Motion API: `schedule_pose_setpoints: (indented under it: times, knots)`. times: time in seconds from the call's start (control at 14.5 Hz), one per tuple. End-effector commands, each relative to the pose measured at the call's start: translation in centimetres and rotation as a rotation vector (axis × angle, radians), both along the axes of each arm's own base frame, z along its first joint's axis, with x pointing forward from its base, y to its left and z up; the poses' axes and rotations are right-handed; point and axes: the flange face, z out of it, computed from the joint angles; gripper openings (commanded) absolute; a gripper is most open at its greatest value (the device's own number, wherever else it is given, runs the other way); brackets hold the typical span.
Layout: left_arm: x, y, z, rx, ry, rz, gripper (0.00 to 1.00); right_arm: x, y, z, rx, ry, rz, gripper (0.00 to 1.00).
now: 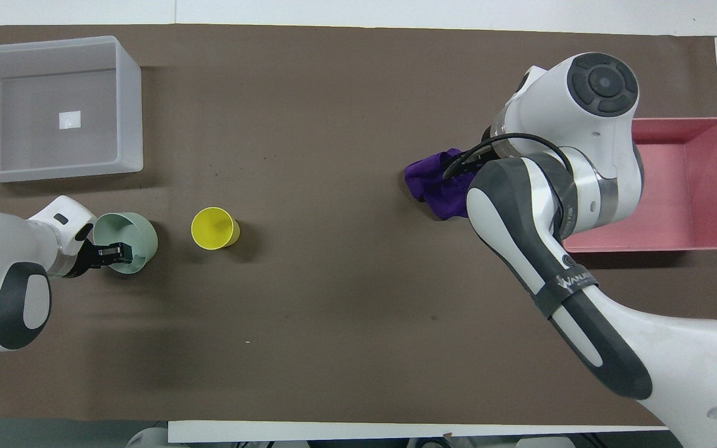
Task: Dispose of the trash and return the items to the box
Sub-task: 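Grasp the green bowl rim with the left gripper while the right gripper grasps the cloth, then lift the bowl into the clear bin while the right gripper lifts the cloth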
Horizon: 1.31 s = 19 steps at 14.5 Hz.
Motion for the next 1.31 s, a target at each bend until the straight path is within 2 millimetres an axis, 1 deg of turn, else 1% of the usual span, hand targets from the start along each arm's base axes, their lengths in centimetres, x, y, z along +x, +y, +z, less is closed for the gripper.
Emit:
schedule_pose_setpoints:
  times: [0.0, 0.14, 0.28, 0.34, 0.41, 0.48, 0.55, 0.62, 0.76, 0.9, 1.03, 1.1, 1.17, 1.24]
  knots:
    - [0.5, 0.3, 0.2, 0.008, -0.020, 0.008, 0.00, 1.2, -0.1, -3.6, 0.021, -0.017, -0.001, 1.00]
    - [0.8, 0.3, 0.4, 0.008, -0.023, 0.010, 0.00, 1.5, 0.2, -6.0, 0.019, -0.030, 0.039, 1.00]
    - [1.7, 0.1, 1.3, 0.009, -0.021, 0.007, 0.00, 1.5, 0.5, -7.9, 0.016, -0.020, 0.045, 0.98]
    - [2.3, 0.0, 1.5, 0.011, -0.001, 0.005, 0.00, 1.6, 0.4, -8.1, 0.016, -0.025, 0.043, 0.86]
    - [3.0, -0.1, 2.2, 0.012, 0.011, 0.003, 0.00, 1.5, 0.3, -8.2, 0.014, -0.013, 0.044, 0.60]
    - [3.5, -0.1, 2.9, 0.013, 0.016, 0.004, 0.00, 1.4, 0.2, -8.3, 0.013, -0.005, 0.040, 0.38]
    - [4.0, 0.2, 3.7, 0.014, 0.024, 0.010, 0.00, 1.3, 0.3, -8.3, 0.012, -0.002, 0.039, 0.24]
    - [4.6, 0.3, 5.1, 0.014, 0.036, 0.012, 0.00, 1.3, 0.3, -8.3, 0.012, 0.001, 0.032, 0.13]
    - [5.5, 0.2, 8.1, 0.012, 0.059, 0.014, 0.00, 1.3, 0.3, -8.3, 0.014, 0.004, 0.017, 0.00]
    - [5.8, 0.1, 11.1, 0.000, 0.077, 0.022, 0.00, 1.5, 0.3, -8.0, 0.016, 0.002, -0.025, 0.00]
    - [5.8, 0.2, 14.4, -0.030, 0.083, 0.039, 0.00, 1.8, 0.0, -6.9, 0.021, -0.016, -0.035, 0.00]
    - [6.4, 0.5, 16.4, -0.041, 0.074, 0.048, 0.00, 2.0, -0.3, -6.0, 0.025, -0.027, -0.039, 0.00]
    - [7.8, 1.5, 18.8, -0.063, 0.039, 0.078, 0.00, 1.9, -0.2, -5.0, 0.026, -0.029, -0.037, 0.00]
    - [10.0, 2.6, 19.8, -0.095, -0.003, 0.117, 0.00, 1.7, -0.2, -4.1, 0.023, -0.019, -0.033, 0.00]
